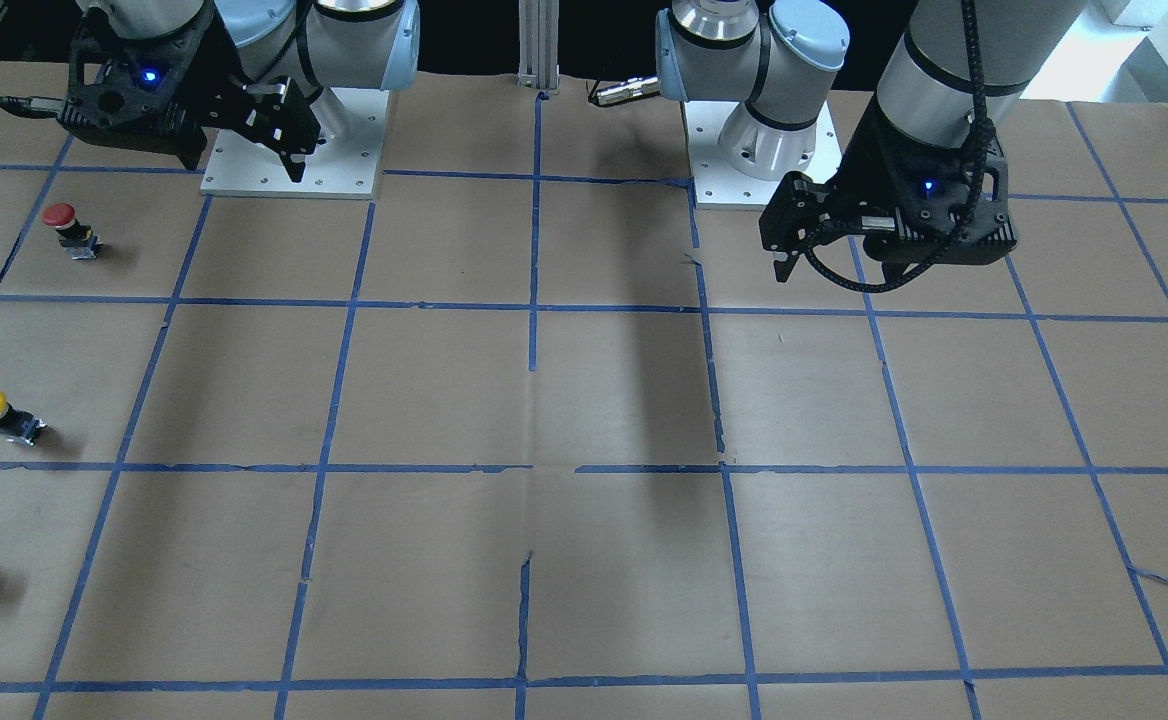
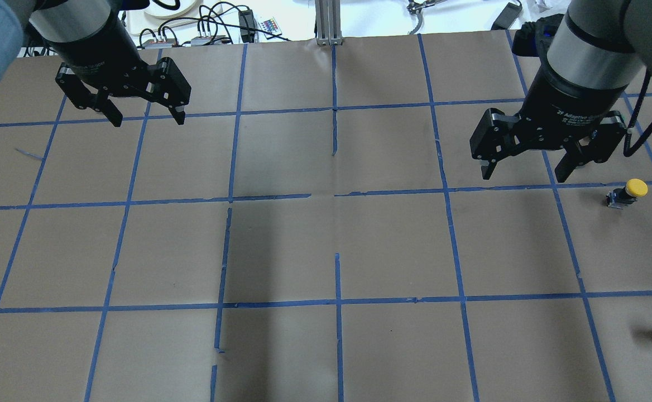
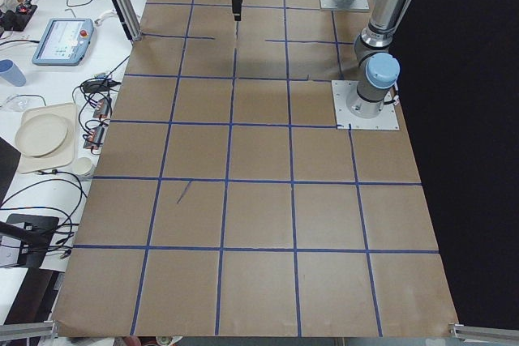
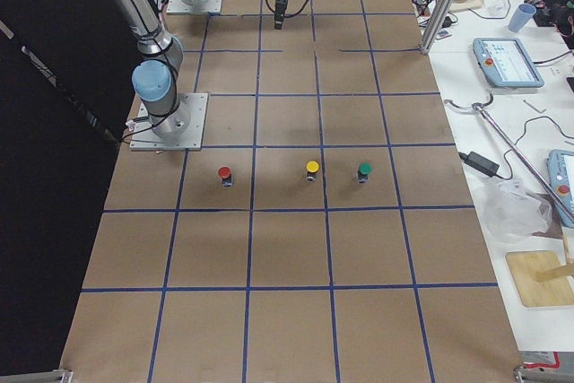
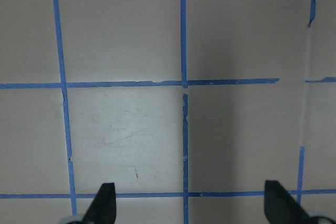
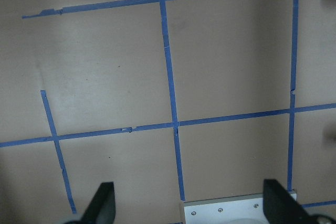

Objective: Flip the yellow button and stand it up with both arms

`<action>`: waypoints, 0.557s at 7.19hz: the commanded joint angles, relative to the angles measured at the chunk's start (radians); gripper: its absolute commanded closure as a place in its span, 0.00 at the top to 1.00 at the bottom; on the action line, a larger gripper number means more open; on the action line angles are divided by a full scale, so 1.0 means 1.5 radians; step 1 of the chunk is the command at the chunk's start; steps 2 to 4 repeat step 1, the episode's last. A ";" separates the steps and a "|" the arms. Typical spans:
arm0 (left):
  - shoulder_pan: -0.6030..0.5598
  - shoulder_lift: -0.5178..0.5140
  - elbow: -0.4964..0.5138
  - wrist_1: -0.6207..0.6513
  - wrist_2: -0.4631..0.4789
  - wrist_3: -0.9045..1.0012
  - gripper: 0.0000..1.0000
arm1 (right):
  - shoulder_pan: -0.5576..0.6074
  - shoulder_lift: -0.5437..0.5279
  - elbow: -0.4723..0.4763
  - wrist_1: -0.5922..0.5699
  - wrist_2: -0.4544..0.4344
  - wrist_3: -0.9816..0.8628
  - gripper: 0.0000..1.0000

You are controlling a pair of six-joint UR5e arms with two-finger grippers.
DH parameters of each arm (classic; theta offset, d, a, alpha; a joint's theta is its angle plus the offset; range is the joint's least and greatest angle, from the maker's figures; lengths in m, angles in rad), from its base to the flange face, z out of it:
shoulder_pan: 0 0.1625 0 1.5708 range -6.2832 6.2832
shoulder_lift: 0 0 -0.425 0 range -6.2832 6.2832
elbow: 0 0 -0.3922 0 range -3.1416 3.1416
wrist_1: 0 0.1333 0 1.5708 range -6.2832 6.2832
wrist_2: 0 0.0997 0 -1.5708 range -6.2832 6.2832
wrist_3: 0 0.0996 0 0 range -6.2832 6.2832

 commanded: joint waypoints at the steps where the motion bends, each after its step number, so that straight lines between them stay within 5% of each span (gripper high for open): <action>1: -0.001 -0.001 0.003 0.000 -0.003 0.001 1.00 | 0.000 0.000 0.000 0.000 0.002 0.000 1.00; 4: -0.001 -0.001 0.003 0.000 -0.003 0.001 1.00 | 0.000 0.000 0.000 0.000 0.002 0.000 1.00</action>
